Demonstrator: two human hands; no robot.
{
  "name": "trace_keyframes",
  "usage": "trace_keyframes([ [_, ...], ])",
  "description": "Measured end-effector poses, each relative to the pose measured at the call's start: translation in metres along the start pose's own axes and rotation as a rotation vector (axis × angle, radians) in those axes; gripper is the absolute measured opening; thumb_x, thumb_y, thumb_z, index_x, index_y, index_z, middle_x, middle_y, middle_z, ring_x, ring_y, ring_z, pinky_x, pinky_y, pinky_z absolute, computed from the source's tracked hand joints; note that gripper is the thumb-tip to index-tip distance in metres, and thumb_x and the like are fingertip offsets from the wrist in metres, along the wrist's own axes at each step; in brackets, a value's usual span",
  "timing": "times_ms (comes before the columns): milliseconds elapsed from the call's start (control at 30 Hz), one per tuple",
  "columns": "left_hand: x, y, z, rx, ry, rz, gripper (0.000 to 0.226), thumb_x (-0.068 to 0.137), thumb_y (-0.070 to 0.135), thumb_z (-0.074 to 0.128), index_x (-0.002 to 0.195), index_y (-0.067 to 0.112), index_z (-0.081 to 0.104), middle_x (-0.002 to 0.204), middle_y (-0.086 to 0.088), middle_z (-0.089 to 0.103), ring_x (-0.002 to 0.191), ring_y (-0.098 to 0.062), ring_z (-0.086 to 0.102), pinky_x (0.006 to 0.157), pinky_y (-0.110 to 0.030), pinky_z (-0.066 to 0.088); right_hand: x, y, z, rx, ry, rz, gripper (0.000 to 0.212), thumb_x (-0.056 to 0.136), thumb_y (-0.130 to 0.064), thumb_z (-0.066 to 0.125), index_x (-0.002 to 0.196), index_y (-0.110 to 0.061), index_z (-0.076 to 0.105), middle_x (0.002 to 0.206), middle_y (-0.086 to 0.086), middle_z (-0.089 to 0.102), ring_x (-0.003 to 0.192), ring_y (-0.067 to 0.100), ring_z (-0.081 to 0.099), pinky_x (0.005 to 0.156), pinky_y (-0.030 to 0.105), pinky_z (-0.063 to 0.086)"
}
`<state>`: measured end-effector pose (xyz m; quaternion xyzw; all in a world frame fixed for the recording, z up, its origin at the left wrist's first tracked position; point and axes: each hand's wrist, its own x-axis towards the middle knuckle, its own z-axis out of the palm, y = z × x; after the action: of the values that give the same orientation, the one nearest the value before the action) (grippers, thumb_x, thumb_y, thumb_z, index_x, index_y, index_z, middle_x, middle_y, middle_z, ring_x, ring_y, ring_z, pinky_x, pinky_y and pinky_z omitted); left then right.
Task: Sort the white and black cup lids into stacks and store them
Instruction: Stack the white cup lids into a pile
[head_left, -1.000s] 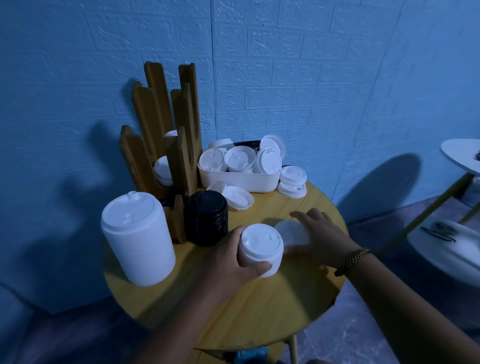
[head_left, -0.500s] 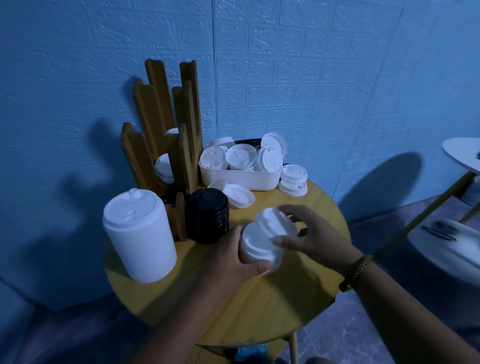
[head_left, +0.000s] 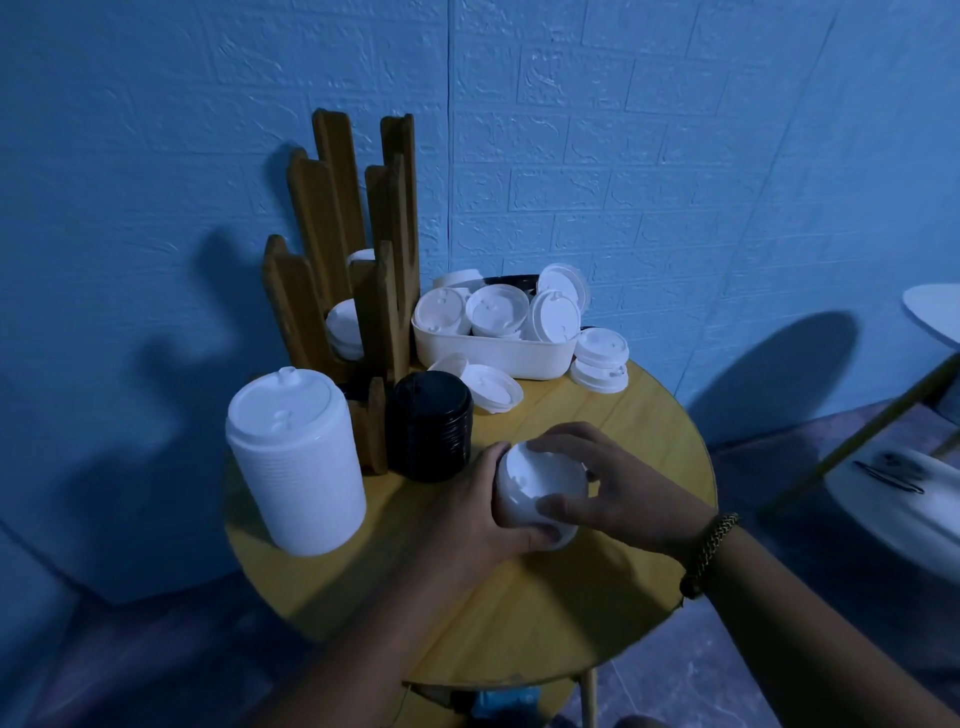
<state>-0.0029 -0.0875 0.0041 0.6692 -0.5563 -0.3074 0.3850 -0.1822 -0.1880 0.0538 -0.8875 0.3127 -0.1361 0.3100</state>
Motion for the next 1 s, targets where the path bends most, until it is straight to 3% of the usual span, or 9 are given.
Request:
trace_keyframes([
  [133, 0.000, 0.001, -0.001, 0.056, 0.011, -0.001, 0.106, 0.070, 0.056, 0.085, 0.155, 0.042, 0.023, 0.150, 0.015, 0.040, 0.133, -0.010, 0.042, 0.106, -0.042, 0.048, 0.000, -0.011, 0.007, -0.186, 0.110, 0.099, 0.072, 0.073, -0.073, 0.066, 0.134, -0.039, 0.047, 0.131, -0.015, 0.039, 0.117, 0.007, 0.043, 0.095, 0.028, 0.049],
  [300, 0.000, 0.003, -0.002, 0.104, 0.011, 0.010, 0.102, 0.078, 0.040, 0.083, 0.158, 0.038, 0.019, 0.156, 0.007, 0.035, 0.139, -0.014, 0.037, 0.111, -0.040, 0.044, -0.001, -0.021, 0.027, -0.356, 0.207, 0.134, 0.069, 0.081, -0.072, 0.059, 0.138, -0.038, 0.039, 0.132, -0.011, 0.036, 0.116, 0.007, 0.032, 0.094, 0.026, 0.045],
  [533, -0.003, 0.005, -0.008, 0.030, -0.043, 0.012, 0.096, 0.066, 0.062, 0.074, 0.149, 0.050, 0.027, 0.137, 0.021, 0.047, 0.125, -0.003, 0.048, 0.101, -0.039, 0.052, -0.001, -0.012, 0.019, -0.190, 0.150, 0.051, 0.064, 0.078, -0.069, 0.064, 0.132, -0.038, 0.048, 0.125, -0.018, 0.037, 0.113, 0.005, 0.036, 0.092, 0.021, 0.040],
  [633, -0.008, 0.000, -0.017, 0.058, -0.083, 0.002, 0.086, 0.076, 0.052, 0.082, 0.145, 0.052, 0.029, 0.135, 0.025, 0.048, 0.121, 0.004, 0.048, 0.097, -0.026, 0.050, 0.012, -0.004, 0.009, 0.279, 0.147, 0.093, 0.045, 0.090, -0.056, 0.051, 0.124, -0.028, 0.060, 0.125, -0.012, 0.054, 0.117, 0.009, 0.052, 0.097, 0.023, 0.045],
  [667, -0.011, -0.003, -0.021, 0.082, -0.082, 0.007, 0.087, 0.078, 0.052, 0.081, 0.147, 0.052, 0.028, 0.139, 0.026, 0.046, 0.123, 0.005, 0.046, 0.095, -0.019, 0.046, 0.021, 0.003, 0.007, 0.326, 0.184, 0.105, 0.038, 0.096, -0.050, 0.048, 0.122, -0.026, 0.062, 0.126, -0.009, 0.057, 0.119, 0.010, 0.053, 0.100, 0.027, 0.045],
  [733, -0.017, -0.009, -0.025, 0.117, -0.068, -0.002, 0.090, 0.080, 0.052, 0.080, 0.149, 0.053, 0.022, 0.142, 0.029, 0.040, 0.125, 0.007, 0.040, 0.094, -0.012, 0.037, 0.045, 0.020, 0.007, 0.093, 0.221, 0.098, 0.027, 0.104, -0.032, 0.047, 0.123, -0.024, 0.065, 0.135, -0.005, 0.055, 0.127, 0.016, 0.049, 0.107, 0.035, 0.042],
  [800, -0.021, -0.013, -0.028, 0.129, -0.058, -0.018, 0.093, 0.080, 0.055, 0.079, 0.151, 0.054, 0.018, 0.143, 0.030, 0.037, 0.130, 0.006, 0.036, 0.099, -0.016, 0.035, 0.070, 0.033, 0.013, -0.149, 0.172, 0.050, 0.029, 0.104, -0.022, 0.048, 0.127, -0.024, 0.065, 0.150, -0.003, 0.044, 0.139, 0.022, 0.036, 0.114, 0.042, 0.034],
  [933, -0.025, -0.013, -0.031, 0.162, -0.047, -0.009, 0.093, 0.082, 0.057, 0.077, 0.151, 0.055, 0.014, 0.137, 0.034, 0.033, 0.128, 0.009, 0.033, 0.091, -0.009, 0.030, 0.100, 0.037, 0.021, -0.428, 0.012, -0.016, 0.041, 0.102, -0.022, 0.046, 0.141, -0.032, 0.052, 0.162, -0.010, 0.024, 0.149, 0.024, 0.017, 0.118, 0.049, 0.026],
  [1000, -0.026, -0.012, -0.032, 0.175, -0.044, -0.003, 0.092, 0.083, 0.055, 0.076, 0.152, 0.053, 0.015, 0.135, 0.034, 0.033, 0.126, 0.010, 0.032, 0.086, -0.004, 0.027, 0.104, 0.032, 0.021, -0.512, -0.043, -0.004, 0.046, 0.103, -0.024, 0.044, 0.148, -0.032, 0.041, 0.161, -0.014, 0.024, 0.149, 0.020, 0.015, 0.117, 0.048, 0.023],
])
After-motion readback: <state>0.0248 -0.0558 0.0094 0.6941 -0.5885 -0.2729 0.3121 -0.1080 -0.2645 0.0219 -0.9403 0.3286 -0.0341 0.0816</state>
